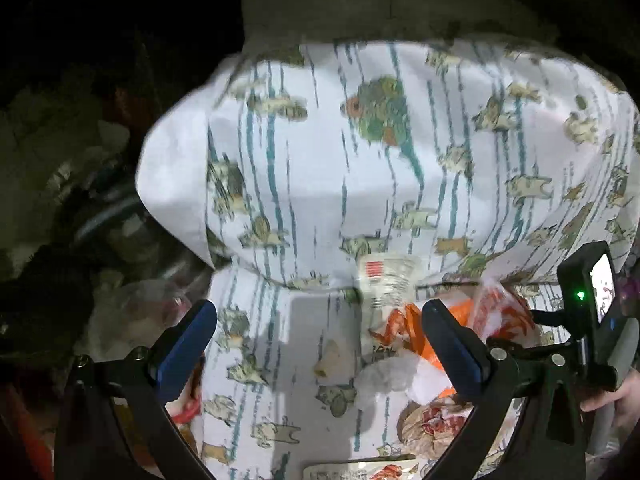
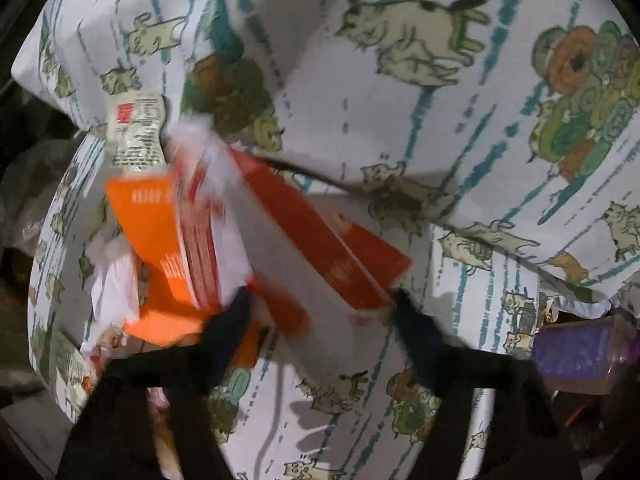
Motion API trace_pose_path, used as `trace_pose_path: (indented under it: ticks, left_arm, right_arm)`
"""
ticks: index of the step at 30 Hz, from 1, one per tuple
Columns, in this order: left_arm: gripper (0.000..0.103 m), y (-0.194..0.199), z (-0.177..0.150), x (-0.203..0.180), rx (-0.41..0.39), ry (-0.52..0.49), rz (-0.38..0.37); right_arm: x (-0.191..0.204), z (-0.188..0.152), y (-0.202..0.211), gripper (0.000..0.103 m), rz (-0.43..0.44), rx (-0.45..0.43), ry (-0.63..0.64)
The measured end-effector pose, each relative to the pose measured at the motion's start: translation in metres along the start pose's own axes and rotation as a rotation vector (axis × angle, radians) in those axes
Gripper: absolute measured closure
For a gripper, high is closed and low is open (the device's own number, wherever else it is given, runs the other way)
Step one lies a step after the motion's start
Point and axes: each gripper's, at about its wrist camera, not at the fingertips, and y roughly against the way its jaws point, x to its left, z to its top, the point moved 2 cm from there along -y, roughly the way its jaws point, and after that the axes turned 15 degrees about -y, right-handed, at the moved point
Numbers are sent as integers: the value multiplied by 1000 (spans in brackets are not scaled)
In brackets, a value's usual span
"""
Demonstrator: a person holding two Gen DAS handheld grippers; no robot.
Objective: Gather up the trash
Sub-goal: 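Grasp the white tissue with the left tool while the right tool grasps the red-white bag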
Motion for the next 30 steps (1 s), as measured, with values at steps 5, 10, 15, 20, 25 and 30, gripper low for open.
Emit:
trace_pose_path:
  ticks: [5,10,15,20,25,30]
  left_arm:
    - [0,-34,-7,-13,130,37,-150]
    - [5,-66,-15,-43,251,-5,-188]
    - [14,-93,-23,-66,340,4,-170]
    - [34,-113,-33,-70,401,27,-142]
    - [78,-117,-38,-70,423,95,-230]
    - [93,-93,-28,-63,347,58,-193]
  right_arm:
    - [-2,-8,26,79,23,-53,36]
    - [-17,-17,51,92,55,-72,32]
    - [-37,-21,86,93,75,-140,-26]
    - [-42,-21,119,93,90,-234,-49]
    - [-50,-15,130,93,108,-259,-128]
    - [-56,-11,145,93,128,-306,-187]
